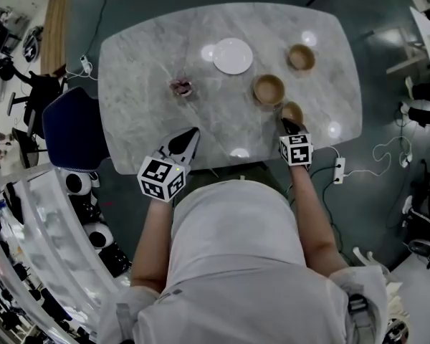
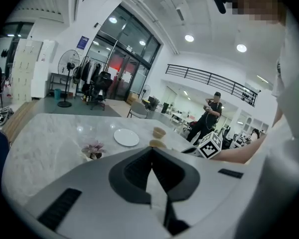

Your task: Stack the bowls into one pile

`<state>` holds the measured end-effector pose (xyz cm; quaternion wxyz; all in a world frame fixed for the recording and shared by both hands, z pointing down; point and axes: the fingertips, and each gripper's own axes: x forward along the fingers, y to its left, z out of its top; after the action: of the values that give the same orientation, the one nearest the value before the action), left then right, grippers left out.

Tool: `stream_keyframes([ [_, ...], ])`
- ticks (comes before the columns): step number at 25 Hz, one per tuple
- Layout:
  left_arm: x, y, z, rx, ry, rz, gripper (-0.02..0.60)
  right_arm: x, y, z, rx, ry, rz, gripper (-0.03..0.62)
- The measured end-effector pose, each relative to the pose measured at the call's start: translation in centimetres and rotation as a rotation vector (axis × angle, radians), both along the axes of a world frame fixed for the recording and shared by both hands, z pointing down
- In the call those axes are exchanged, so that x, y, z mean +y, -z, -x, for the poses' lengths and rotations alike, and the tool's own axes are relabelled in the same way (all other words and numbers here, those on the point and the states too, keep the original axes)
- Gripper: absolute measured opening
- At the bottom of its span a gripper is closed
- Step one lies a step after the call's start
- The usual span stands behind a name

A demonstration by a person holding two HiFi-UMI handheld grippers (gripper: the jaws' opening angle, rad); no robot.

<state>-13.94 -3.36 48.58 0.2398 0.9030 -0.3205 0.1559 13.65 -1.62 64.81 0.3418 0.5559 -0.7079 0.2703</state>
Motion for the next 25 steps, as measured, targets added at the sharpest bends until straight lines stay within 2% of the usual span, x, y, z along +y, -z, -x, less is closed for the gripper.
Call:
stream_keyframes([
  [7,-0.9,0.2,2.2,0.039,-0.052,-0.008,0.002,0.1,2.2,1.9,0.049,-0.048,-0.023,0.023],
  [14,-1.3,0.3,4.7,0.069,-0.101,-0.018,0.002,-0.8,4.4,4.8,0.103,-0.039,-0.059,0.023],
  [20,-1.6,-0.1,6.1,0.076,-0.113,-0.022,0.002,-2.5,6.0,6.0,0.140,-0.026,-0.090,0.023],
  [25,-1.7,0.0,5.8,0.089,-0.097,-0.014,0.002,-4.5,6.2,5.8,0.148,0.006,-0.088,0.023],
])
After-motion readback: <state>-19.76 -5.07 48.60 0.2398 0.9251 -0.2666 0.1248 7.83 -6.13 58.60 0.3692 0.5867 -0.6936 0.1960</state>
